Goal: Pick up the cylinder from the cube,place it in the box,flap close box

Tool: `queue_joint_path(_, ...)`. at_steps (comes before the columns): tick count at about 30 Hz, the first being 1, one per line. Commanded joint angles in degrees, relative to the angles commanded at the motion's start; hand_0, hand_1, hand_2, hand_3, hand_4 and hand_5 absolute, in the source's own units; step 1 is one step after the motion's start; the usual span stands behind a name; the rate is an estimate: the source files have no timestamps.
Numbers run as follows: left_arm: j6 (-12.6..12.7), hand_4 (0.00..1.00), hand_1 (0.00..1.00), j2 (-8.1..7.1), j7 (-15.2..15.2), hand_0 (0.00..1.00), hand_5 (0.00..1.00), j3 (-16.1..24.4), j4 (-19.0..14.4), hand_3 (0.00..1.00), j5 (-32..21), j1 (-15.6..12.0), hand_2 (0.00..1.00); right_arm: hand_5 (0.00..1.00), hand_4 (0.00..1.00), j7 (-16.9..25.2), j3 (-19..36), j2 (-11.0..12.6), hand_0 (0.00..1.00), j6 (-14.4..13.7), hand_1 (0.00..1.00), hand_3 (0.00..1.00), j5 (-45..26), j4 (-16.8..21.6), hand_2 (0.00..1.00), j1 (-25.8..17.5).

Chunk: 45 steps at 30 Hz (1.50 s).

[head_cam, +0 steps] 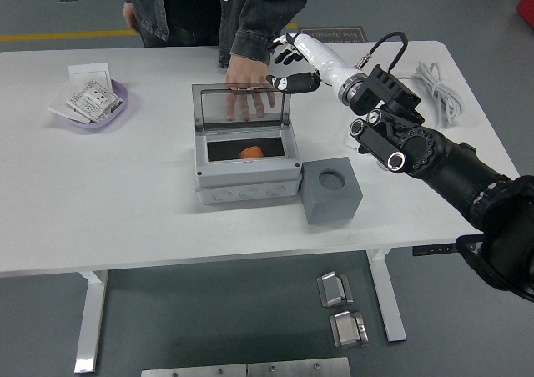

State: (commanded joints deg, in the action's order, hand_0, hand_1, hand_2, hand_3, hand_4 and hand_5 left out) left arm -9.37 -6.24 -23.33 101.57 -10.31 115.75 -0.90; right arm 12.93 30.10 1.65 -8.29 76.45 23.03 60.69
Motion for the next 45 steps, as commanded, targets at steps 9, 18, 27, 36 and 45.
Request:
queue_joint_path(9, -0.02, 0.825, 0.784, 0.06, 0.19, 0.744, 0.56, -0.13, 0.0, 0.839, 0.27, 0.07, 0.736, 0.257, 0.736, 0.18, -0.94, 0.46, 0.779, -0.07, 0.684, 0.787, -0.26, 0.45, 0.68, -1.59)
queue_joint_path(18, 0.01, 0.825, 0.784, 0.22, 0.27, 0.744, 0.562, -0.44, 0.0, 0.839, 0.08, 0.0, 0.736, 0.261, 0.739, 0.36, -0.88, 0.41, 0.779, 0.01, 0.684, 0.788, 0.4, 2.05, 0.684, -1.99)
queue_joint_path(27, 0.01, 0.825, 0.784, 0.29, 0.22, 0.744, 0.567, -0.13, 0.0, 0.839, 0.42, -0.18, 0.737, 0.267, 0.739, 0.31, -2.4, -0.41, 0.765, -0.05, 0.68, 0.791, 1.16, 3.87, 0.688, -2.1)
queue_joint_path(36, -0.01, 0.826, 0.784, 0.35, 0.2, 0.744, 0.568, -0.03, 0.0, 0.84, 0.64, -0.21, 0.737, 0.28, 0.74, 0.31, -4.26, -1.65, 0.764, 0.25, 0.68, 0.79, 2.63, 5.57, 0.688, -1.63)
queue_joint_path(45, 0.0, 0.826, 0.784, 0.3, 0.13, 0.745, 0.572, 0.41, 0.0, 0.841, 1.1, -0.27, 0.739, 0.29, 0.742, 0.46, -4.52, -1.65, 0.763, 0.39, 0.676, 0.792, 2.62, 5.61, 0.691, -1.22)
